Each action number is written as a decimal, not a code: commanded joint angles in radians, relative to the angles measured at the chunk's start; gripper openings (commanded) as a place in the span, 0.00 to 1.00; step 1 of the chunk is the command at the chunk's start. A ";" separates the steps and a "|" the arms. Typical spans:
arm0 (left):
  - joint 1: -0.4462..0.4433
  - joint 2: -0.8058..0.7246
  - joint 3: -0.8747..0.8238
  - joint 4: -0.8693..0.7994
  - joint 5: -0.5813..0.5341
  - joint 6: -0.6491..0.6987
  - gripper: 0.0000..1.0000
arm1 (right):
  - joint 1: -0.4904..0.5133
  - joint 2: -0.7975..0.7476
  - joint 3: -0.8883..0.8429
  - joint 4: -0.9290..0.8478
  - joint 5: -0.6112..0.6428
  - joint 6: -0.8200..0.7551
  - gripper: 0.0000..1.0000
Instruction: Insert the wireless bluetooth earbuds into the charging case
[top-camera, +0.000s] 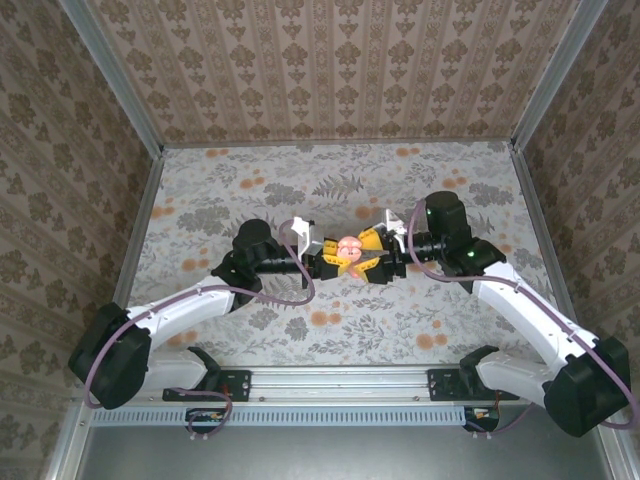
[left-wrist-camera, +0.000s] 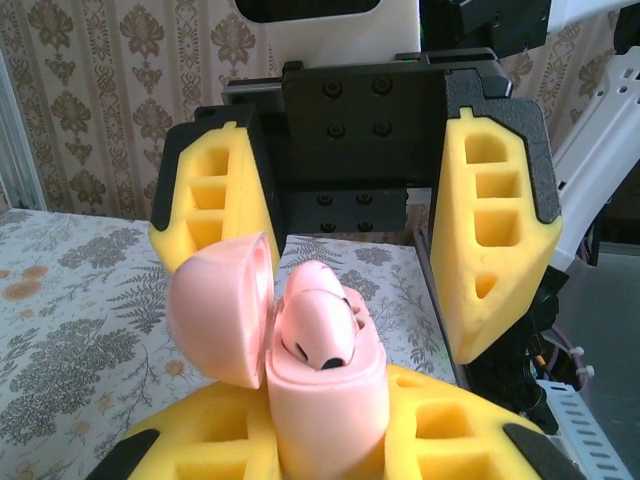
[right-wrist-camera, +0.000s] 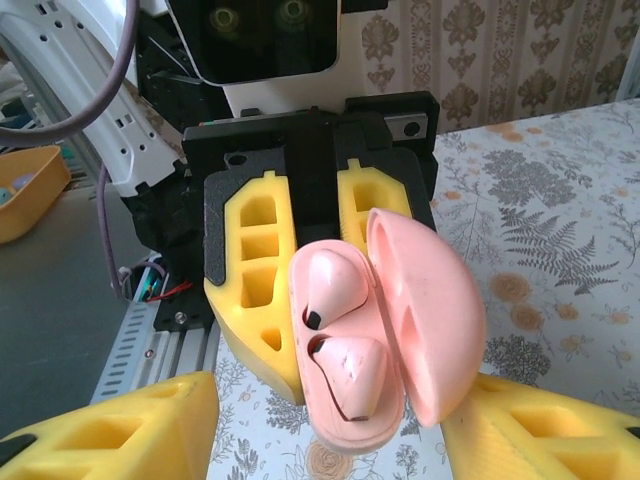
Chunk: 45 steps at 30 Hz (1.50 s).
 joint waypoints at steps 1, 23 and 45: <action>-0.006 -0.020 0.033 -0.020 -0.004 0.026 0.10 | 0.006 -0.049 0.002 0.066 -0.020 0.003 0.59; -0.012 -0.049 0.035 -0.057 -0.010 0.052 0.10 | -0.073 -0.109 -0.006 -0.006 0.024 -0.045 0.52; -0.018 -0.056 0.031 -0.066 -0.033 0.057 0.10 | -0.007 0.046 0.102 -0.115 -0.101 -0.180 0.18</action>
